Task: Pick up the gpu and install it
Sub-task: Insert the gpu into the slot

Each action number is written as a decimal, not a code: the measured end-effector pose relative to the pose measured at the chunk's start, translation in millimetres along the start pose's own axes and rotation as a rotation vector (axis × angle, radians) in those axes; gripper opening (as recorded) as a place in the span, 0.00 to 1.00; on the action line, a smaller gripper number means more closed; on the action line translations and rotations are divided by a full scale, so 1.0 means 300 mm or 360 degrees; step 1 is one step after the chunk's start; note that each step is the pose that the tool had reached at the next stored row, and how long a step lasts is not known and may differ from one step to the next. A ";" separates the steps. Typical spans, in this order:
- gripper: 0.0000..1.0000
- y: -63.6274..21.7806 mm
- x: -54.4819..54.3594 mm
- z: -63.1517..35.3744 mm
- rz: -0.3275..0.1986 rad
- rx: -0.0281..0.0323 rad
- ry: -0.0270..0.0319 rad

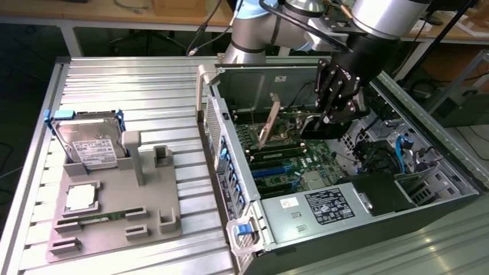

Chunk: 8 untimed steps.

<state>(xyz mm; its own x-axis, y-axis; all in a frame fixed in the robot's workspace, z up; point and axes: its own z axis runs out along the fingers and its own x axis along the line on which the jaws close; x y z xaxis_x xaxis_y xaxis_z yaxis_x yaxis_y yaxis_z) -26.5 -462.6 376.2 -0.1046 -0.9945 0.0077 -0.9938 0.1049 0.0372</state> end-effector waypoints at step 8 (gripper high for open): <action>0.27 0.000 0.000 0.007 0.0000 0.00000 0.00008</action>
<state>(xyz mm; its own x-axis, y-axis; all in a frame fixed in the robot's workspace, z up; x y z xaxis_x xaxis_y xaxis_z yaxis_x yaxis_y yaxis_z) -26.5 -462.7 374.1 -0.1046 -0.9945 0.0082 -0.9938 0.1049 0.0372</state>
